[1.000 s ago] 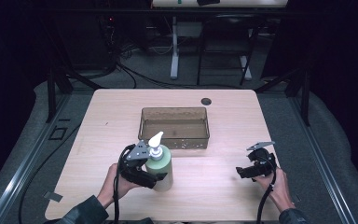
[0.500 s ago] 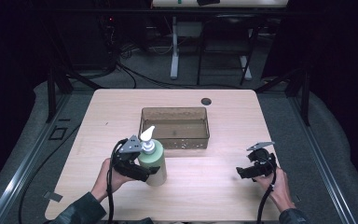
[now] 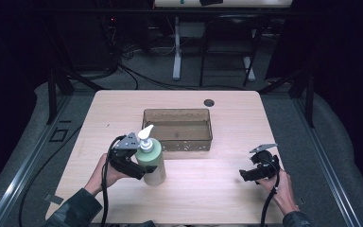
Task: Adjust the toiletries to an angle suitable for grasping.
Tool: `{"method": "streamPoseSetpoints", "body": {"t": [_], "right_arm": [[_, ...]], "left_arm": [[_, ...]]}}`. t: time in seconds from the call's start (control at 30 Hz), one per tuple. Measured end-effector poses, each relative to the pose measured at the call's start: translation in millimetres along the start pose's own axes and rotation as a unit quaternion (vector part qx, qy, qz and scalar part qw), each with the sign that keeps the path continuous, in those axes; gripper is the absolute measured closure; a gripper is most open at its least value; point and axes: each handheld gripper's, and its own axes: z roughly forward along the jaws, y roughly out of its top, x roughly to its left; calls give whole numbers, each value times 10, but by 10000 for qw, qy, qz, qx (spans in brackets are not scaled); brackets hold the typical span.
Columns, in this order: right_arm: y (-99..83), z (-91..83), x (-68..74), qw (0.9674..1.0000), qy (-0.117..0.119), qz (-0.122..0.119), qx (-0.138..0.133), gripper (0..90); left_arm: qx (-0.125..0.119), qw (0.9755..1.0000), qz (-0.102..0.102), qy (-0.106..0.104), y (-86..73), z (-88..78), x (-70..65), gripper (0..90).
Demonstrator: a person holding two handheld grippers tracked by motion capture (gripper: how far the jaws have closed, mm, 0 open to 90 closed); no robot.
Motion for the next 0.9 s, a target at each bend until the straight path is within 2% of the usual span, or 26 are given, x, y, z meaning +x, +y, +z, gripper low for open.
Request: {"method": "streamPoseSetpoints", "body": {"t": [0.2,0.5,0.67,0.73,0.8,0.9], "right_arm": [[0,0,-2,10000,-13,-18,-2,50],[3,3,7,10000,-14,-14,24,50],[2,1,5,10000,-26,-25,30,50],[1,0,4,10000,-29,-31,21,50],[1,-3,7,10000,-18,-45,22,51],[2,-3,7,10000,-13,-44,24,51]], "left_arm": [[13,9998,125,-131,17,11,164,121],[-52,9995,203,-216,22,32,310,119],[25,9998,123,-183,29,44,304,113],[88,9997,-22,-245,19,70,286,63],[150,9996,-65,-236,16,81,271,11],[50,9994,-238,-239,31,29,259,3]]}}
